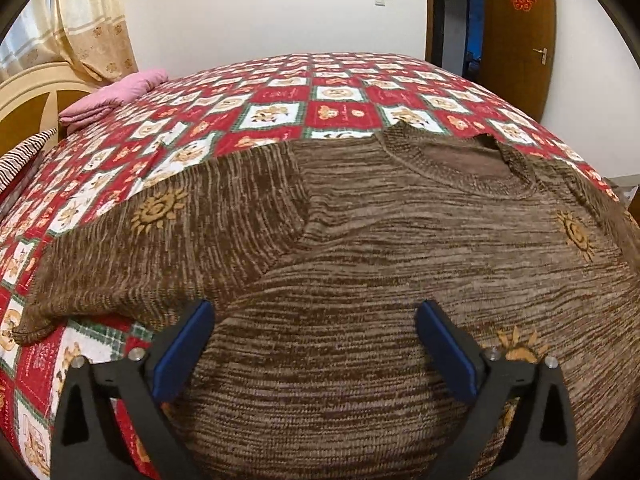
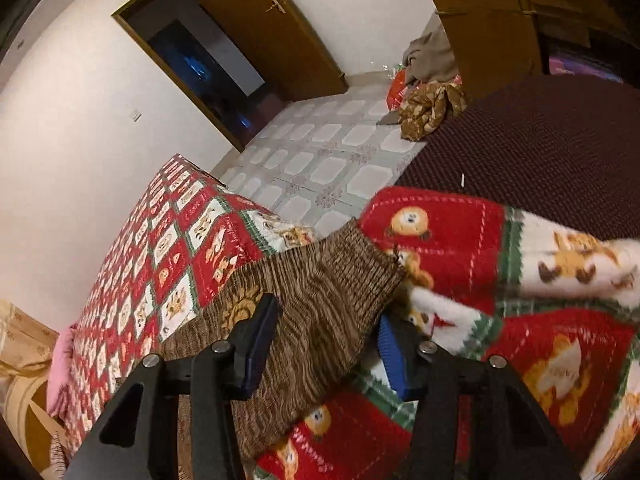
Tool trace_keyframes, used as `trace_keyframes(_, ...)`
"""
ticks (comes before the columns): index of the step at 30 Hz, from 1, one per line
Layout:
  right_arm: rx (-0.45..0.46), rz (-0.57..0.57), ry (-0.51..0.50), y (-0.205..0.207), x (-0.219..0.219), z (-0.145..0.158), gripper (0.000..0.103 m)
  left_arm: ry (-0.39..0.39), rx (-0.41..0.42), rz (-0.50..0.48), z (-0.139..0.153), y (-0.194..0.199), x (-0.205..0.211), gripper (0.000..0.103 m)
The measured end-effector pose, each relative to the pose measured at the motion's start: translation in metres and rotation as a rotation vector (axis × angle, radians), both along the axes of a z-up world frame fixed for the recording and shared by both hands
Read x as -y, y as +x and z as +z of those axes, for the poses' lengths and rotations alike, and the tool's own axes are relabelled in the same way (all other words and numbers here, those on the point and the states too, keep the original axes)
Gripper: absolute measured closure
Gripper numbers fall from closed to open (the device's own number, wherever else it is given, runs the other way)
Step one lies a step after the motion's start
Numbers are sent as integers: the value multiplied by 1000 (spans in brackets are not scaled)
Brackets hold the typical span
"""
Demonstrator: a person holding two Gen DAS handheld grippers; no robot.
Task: Fold small clothes
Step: 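Grasp the sweater sleeve with the right gripper and fold it across the body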
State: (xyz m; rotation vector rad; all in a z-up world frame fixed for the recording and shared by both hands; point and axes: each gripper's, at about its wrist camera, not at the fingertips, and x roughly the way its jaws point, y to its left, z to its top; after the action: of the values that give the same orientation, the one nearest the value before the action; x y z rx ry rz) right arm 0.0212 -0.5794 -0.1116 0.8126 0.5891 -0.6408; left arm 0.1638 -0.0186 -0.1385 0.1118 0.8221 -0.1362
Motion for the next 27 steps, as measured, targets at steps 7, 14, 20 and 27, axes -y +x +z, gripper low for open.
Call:
trace_keyframes(7,-75,57,-75,7,-10,19,98,-19,-1,-6,-1,1,-3,0)
trace_keyframes(14,49,338,-197,48,-116,94,98,-40,7,-14,-1,0,-4,0)
trace_keyframes(20,118,706,-163,108,-260,91,98,-54,11,-22,-1,-1,-5,0)
trace_keyframes(27,41,900,-61,133,-357,-4,96,-79,17,-32,-1,-2,-8,0)
